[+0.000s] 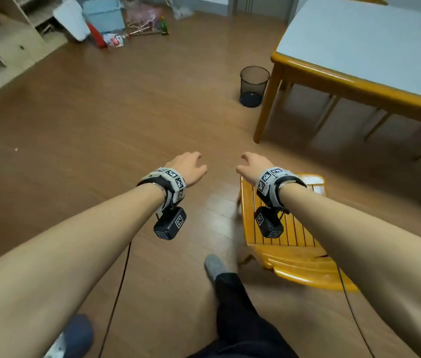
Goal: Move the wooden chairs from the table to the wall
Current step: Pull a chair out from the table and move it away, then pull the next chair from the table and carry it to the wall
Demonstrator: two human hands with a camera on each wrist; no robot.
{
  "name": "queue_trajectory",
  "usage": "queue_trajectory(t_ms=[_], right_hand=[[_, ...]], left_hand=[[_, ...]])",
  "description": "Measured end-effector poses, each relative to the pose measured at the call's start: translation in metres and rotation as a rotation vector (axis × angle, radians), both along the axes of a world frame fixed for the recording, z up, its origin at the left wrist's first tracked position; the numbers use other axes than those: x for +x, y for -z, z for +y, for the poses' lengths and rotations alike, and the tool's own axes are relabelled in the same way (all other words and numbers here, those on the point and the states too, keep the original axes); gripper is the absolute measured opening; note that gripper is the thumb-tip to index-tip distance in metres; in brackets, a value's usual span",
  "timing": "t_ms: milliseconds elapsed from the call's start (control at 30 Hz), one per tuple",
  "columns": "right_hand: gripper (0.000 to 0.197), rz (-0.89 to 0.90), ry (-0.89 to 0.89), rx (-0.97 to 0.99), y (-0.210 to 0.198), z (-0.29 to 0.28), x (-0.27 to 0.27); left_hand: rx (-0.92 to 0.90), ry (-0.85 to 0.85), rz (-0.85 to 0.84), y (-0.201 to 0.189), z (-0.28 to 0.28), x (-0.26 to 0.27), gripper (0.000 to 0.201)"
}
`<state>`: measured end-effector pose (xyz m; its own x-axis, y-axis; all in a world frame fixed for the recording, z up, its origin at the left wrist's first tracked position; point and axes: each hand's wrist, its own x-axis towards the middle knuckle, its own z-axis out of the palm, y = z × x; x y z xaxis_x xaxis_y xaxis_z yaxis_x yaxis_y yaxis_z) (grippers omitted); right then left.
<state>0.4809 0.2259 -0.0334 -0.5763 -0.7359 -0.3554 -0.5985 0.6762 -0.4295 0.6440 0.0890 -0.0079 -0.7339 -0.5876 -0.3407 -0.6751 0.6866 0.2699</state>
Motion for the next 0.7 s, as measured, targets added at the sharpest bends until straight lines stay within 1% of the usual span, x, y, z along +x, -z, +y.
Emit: queue_trajectory(t_ms=[133, 233, 300, 400, 567, 700], right_hand=[[0.061, 0.020, -0.067, -0.015, -0.004, -0.086, -0.030], [0.060, 0.029, -0.101, -0.022, -0.004, -0.161, -0.065], [0.061, 0.013, -0.106, -0.014, -0.009, -0.212, -0.090], [0.060, -0.005, -0.111, -0.006, -0.018, -0.282, -0.127], [0.060, 0.019, -0.113, -0.021, -0.034, -0.380, -0.182], [0.059, 0.062, -0.121, -0.007, -0.035, -0.451, -0.234]], left_hand=[[-0.048, -0.045, -0.005, -0.017, -0.083, -0.022, 0.056], [-0.082, -0.096, -0.003, -0.025, -0.150, -0.049, 0.055], [-0.068, -0.140, -0.025, -0.031, -0.193, -0.069, 0.055], [-0.071, -0.152, -0.050, -0.040, -0.259, -0.101, 0.055], [-0.092, -0.163, -0.029, -0.054, -0.357, -0.159, 0.055], [-0.095, -0.151, -0.015, -0.053, -0.433, -0.216, 0.054]])
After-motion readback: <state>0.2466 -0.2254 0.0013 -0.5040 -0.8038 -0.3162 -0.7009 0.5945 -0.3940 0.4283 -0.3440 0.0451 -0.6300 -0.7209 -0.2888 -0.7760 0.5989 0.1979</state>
